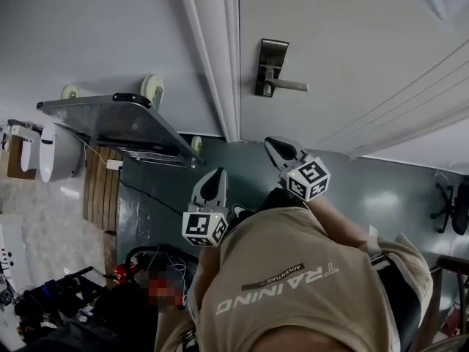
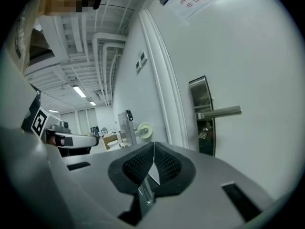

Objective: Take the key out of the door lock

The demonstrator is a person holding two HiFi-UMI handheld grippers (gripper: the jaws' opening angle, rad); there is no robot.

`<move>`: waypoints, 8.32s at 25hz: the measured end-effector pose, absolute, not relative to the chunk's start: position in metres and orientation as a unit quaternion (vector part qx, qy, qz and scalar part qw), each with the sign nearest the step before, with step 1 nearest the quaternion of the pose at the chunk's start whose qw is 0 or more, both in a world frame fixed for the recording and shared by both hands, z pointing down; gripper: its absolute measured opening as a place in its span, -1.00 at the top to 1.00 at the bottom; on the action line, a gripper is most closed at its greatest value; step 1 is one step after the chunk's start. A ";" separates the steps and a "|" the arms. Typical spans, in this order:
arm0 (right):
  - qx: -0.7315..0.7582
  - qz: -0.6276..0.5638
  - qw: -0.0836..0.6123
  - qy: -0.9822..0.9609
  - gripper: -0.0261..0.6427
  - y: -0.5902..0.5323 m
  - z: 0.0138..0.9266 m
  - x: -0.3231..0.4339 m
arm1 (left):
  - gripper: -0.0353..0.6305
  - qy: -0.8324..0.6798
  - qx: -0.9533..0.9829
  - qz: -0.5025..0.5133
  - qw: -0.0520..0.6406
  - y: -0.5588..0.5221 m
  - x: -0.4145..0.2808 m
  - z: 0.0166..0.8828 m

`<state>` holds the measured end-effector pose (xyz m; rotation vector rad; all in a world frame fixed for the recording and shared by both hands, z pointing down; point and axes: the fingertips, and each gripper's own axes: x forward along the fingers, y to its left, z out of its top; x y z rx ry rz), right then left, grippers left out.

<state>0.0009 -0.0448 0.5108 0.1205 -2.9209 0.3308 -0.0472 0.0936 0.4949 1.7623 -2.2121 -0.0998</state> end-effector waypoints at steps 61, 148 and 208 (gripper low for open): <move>0.283 0.395 0.051 -0.873 0.87 -0.211 0.569 -0.068 | 0.87 -0.574 0.809 0.039 0.119 -0.121 -0.170 0.471; 0.209 0.637 -0.099 -0.736 0.83 -0.220 0.584 -0.096 | 0.87 -0.620 0.770 0.048 0.140 -0.097 -0.200 0.485; 0.244 0.526 -0.051 -0.813 0.84 -0.126 0.562 -0.054 | 0.87 -0.547 0.826 0.023 0.137 -0.067 -0.182 0.492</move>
